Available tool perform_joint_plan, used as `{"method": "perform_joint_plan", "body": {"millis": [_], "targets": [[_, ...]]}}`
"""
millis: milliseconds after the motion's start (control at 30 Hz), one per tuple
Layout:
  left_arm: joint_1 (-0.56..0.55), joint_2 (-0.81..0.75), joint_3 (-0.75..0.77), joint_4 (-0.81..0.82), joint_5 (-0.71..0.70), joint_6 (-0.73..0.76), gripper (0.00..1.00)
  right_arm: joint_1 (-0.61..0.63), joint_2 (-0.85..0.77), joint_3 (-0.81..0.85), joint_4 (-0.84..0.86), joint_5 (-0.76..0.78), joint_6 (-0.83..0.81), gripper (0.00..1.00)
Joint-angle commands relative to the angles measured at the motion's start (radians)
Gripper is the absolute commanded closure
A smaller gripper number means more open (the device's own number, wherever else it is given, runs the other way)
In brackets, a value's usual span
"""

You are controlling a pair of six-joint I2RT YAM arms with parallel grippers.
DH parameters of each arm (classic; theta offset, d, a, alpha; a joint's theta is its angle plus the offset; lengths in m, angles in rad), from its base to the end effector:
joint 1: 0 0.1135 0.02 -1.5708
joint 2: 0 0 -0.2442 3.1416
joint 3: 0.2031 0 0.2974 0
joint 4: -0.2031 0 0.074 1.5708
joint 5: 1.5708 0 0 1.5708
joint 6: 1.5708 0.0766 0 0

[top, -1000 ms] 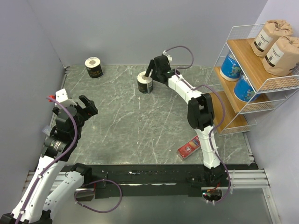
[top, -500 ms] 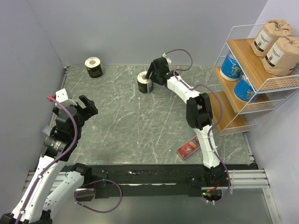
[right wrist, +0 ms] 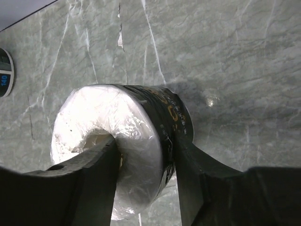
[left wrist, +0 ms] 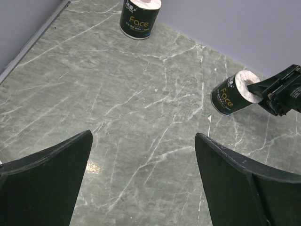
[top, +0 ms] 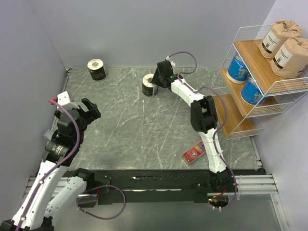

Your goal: Place and organize the paper towels onto the shelf

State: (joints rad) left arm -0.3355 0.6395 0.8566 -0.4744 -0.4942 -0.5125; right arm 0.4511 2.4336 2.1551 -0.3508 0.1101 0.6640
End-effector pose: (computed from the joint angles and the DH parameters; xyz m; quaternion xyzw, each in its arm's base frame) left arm 0.2314 -0.0422 0.3446 -0.2166 0.7517 -0.0670 0.6193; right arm 0.5647 0.2642 0.1615 0.1194 0.8822 0.1980 0.4102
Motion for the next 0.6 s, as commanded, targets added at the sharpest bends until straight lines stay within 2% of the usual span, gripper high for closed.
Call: {"method": "perform_joint_plan", "body": {"millis": [0, 267, 400, 567], "targets": [[-0.004, -0.003, -0.001, 0.040, 0.000, 0.009, 0.03, 0.004, -0.134, -0.110, -0.001, 0.033, -0.084, 0.57], [-0.004, -0.012, -0.001, 0.045, 0.008, 0.009, 0.03, 0.000, -0.437, -0.427, -0.024, 0.112, -0.292, 0.60], [-0.005, -0.011, 0.001, 0.045, 0.017, 0.008, 0.04, -0.009, -0.603, -0.723, -0.019, 0.140, -0.351, 0.60], [-0.007, -0.011, -0.001, 0.045, 0.022, 0.009, 0.04, -0.026, -0.812, -0.994, 0.001, 0.158, -0.353, 0.59]]}}
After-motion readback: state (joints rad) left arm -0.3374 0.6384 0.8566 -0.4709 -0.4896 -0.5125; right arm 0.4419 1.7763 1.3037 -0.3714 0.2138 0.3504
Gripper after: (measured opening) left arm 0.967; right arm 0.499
